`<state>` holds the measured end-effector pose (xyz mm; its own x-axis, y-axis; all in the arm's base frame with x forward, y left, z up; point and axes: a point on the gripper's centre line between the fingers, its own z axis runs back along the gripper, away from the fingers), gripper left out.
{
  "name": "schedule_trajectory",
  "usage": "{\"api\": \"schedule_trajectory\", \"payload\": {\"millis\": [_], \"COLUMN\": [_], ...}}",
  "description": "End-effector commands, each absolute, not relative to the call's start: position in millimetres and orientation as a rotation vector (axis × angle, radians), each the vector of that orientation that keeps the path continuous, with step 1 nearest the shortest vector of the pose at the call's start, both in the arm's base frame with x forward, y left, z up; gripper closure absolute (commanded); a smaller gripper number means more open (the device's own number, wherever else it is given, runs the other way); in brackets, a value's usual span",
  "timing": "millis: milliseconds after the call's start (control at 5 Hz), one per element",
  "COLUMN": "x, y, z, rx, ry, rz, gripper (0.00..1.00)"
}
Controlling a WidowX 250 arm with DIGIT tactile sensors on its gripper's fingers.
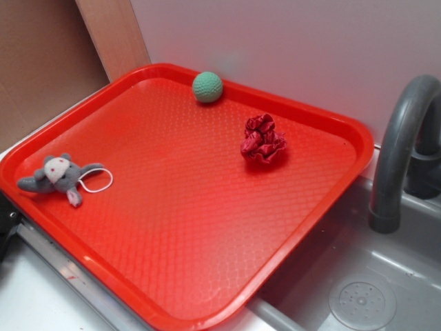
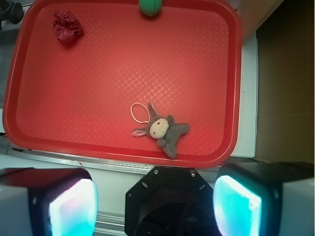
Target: Grab the green ball.
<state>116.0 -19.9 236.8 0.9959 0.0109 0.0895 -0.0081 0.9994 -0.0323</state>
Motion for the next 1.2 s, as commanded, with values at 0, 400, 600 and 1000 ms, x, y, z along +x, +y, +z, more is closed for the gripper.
{"api": "schedule_trajectory", "payload": {"millis": [0, 400, 600, 1000], "x": [116, 179, 230, 308], "y": [-20, 1, 5, -21], "z": [237, 211, 170, 106], "rx": [-0.032, -0.049, -0.085, -0.051], "ry": [-0.09, -0.204, -0.299, -0.437], "rz": [0.01, 0.2, 0.306, 0.161], "gripper": [0.0, 0.0, 0.0, 0.0]}}
